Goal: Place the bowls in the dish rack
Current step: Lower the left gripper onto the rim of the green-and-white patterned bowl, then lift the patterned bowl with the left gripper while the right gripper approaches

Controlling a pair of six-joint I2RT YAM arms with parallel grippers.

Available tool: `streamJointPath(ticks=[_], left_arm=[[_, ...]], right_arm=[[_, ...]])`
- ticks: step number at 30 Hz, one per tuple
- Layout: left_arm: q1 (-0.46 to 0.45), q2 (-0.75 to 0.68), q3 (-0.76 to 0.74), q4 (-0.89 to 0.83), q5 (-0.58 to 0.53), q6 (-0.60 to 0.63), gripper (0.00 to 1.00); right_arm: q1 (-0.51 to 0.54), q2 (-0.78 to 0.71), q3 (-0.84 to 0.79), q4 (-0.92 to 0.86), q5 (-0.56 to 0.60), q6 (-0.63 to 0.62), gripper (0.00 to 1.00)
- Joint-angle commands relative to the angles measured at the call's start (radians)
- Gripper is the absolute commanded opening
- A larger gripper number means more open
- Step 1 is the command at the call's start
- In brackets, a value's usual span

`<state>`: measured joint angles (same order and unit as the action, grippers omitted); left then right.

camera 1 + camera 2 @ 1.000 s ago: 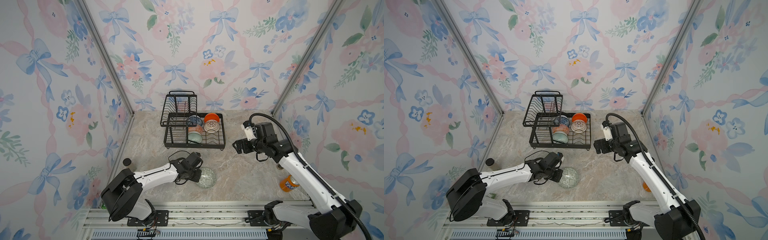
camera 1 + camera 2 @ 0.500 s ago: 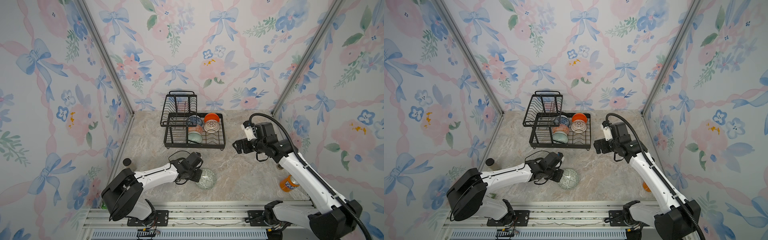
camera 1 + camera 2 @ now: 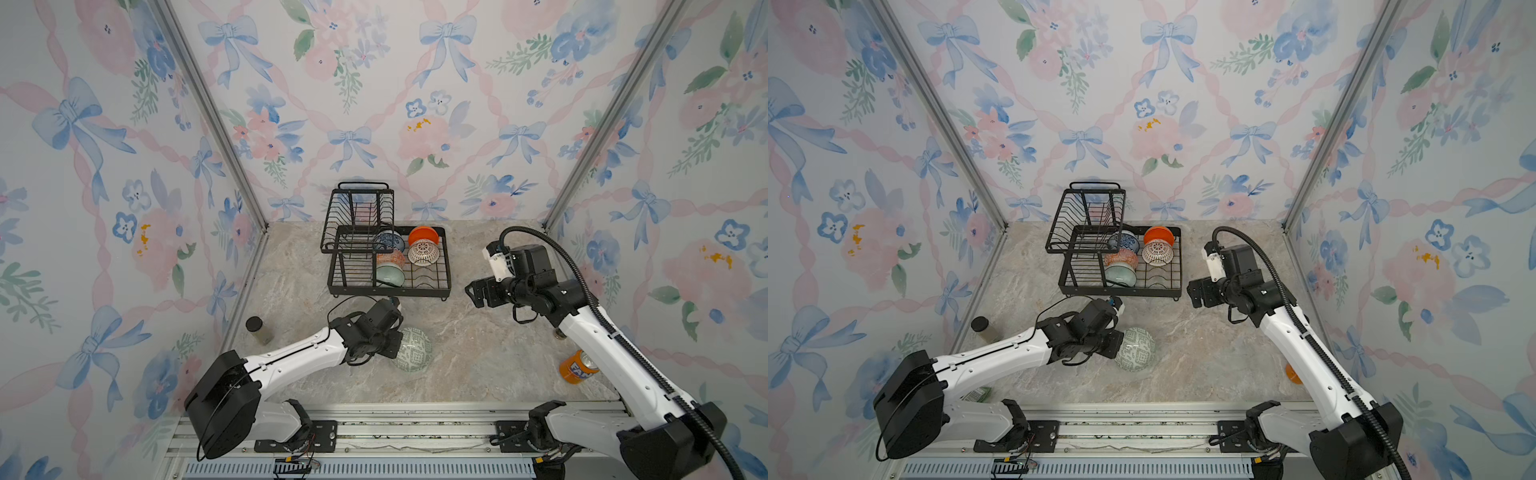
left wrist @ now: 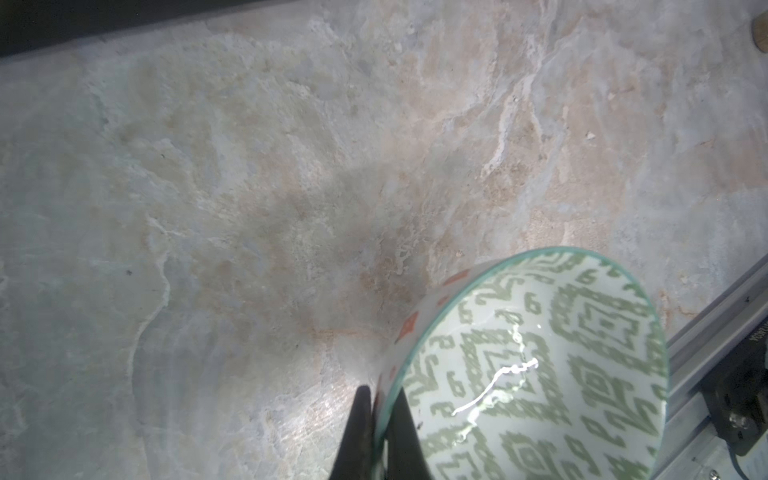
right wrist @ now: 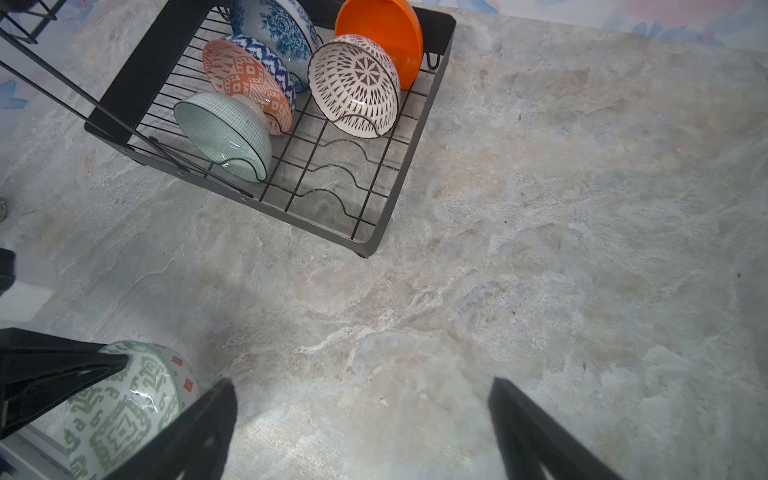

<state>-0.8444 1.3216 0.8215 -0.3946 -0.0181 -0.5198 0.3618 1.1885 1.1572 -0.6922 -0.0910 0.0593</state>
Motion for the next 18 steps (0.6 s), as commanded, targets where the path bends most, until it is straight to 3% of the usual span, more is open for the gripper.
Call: streamJointPath(ticks=[1, 18], left_arm=[[-0.005, -0.038, 0.063, 0.000, -0.034, 0.033, 0.00], [0.015, 0.016, 0.334, 0.000, -0.154, 0.185, 0.00]], right_arm=[[0.006, -0.012, 0.009, -0.004, -0.031, -0.009, 0.97], [0.059, -0.001, 0.074, 0.010, -0.076, 0.009, 0.97]])
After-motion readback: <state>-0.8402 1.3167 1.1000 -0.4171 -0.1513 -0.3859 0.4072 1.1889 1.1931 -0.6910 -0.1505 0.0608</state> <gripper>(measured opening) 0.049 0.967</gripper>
